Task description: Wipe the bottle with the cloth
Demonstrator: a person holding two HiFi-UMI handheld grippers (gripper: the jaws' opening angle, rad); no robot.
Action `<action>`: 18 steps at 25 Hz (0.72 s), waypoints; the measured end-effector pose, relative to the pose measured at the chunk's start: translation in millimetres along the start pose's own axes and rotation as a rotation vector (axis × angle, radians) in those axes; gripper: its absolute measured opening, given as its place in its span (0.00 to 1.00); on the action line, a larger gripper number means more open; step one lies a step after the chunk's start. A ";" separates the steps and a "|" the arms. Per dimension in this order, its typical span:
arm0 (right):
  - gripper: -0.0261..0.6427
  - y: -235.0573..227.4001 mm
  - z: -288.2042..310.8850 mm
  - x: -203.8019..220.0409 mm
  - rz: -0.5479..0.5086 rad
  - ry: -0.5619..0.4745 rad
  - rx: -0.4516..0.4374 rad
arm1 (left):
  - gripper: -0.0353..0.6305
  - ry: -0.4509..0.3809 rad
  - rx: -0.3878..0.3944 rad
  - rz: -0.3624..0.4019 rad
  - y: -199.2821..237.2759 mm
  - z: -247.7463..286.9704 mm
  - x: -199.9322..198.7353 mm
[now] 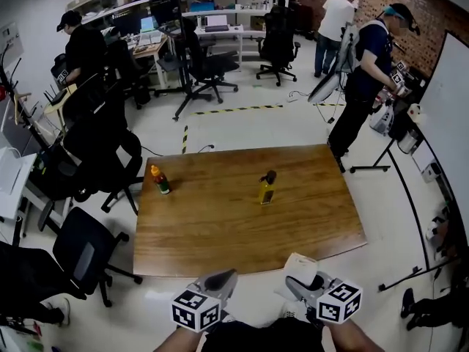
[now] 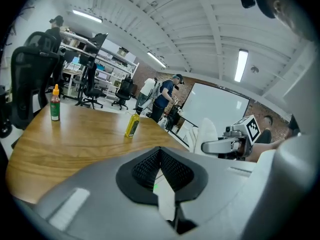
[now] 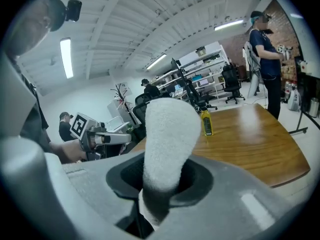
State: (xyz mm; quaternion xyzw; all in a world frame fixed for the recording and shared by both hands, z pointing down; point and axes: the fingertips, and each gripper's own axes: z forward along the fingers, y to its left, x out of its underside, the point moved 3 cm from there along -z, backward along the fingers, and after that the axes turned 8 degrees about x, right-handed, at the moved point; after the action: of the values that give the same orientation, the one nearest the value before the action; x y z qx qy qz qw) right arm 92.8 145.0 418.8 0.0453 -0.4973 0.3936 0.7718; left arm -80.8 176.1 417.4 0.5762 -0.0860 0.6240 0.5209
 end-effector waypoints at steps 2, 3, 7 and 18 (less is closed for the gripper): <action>0.17 5.4 1.4 -2.7 0.008 -0.018 0.029 | 0.08 0.003 0.026 0.008 3.8 -4.6 -1.9; 0.17 6.9 2.8 -5.1 0.013 -0.027 0.044 | 0.08 0.009 0.038 0.011 6.1 -5.1 -2.4; 0.17 6.1 9.3 -13.5 0.025 -0.042 0.068 | 0.08 0.013 0.060 0.000 15.8 -1.4 -4.9; 0.17 -71.3 45.5 -57.0 0.000 -0.037 -0.036 | 0.08 -0.024 -0.019 0.049 28.8 68.1 -46.0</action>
State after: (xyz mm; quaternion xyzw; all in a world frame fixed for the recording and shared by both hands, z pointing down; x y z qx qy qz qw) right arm 94.9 43.1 418.8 0.0387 -0.5185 0.3836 0.7632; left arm -69.1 89.7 416.3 0.5765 -0.1123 0.6285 0.5099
